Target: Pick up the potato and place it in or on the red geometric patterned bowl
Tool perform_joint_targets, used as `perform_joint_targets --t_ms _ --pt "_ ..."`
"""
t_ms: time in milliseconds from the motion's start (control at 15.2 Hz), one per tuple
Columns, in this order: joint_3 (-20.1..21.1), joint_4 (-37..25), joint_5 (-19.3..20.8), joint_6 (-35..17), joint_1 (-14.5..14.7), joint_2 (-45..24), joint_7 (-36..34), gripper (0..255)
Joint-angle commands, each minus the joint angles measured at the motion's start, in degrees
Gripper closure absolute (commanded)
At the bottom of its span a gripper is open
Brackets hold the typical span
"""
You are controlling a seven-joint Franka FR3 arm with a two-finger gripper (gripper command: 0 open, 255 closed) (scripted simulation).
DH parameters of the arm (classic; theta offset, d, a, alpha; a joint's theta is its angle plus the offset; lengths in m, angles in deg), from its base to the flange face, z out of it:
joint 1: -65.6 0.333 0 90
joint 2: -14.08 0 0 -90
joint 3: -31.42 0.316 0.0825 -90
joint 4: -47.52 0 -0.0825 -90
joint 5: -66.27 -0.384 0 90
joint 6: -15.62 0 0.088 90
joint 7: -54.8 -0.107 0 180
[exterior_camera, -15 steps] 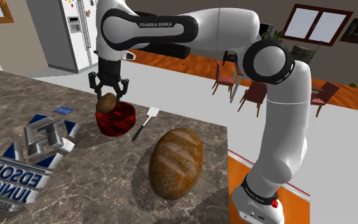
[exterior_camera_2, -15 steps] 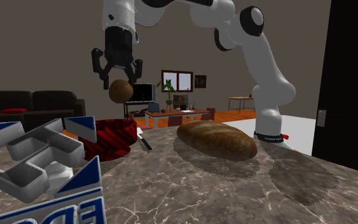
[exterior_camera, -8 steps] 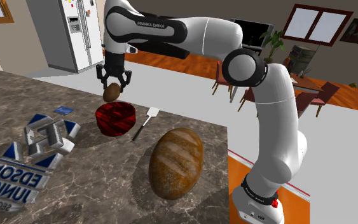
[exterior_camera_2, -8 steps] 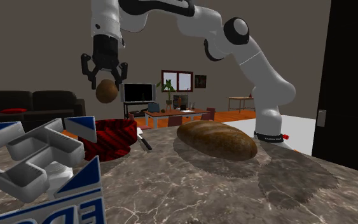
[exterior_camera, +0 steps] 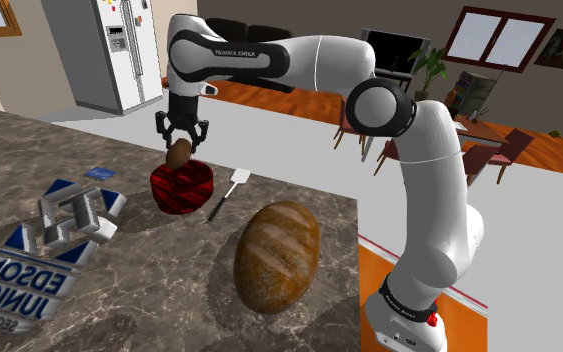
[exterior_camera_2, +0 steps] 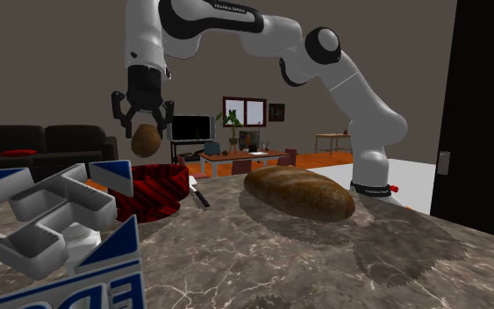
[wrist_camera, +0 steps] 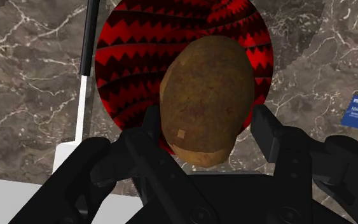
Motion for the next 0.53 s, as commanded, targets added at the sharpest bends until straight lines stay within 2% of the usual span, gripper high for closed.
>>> perform_joint_targets --t_ms 0,462 --pt "0.0 1.7 0.0 -1.7 -0.3 0.0 0.1 255" --pt "-0.2 6.0 0.1 -6.1 -0.9 -0.2 0.3 255"
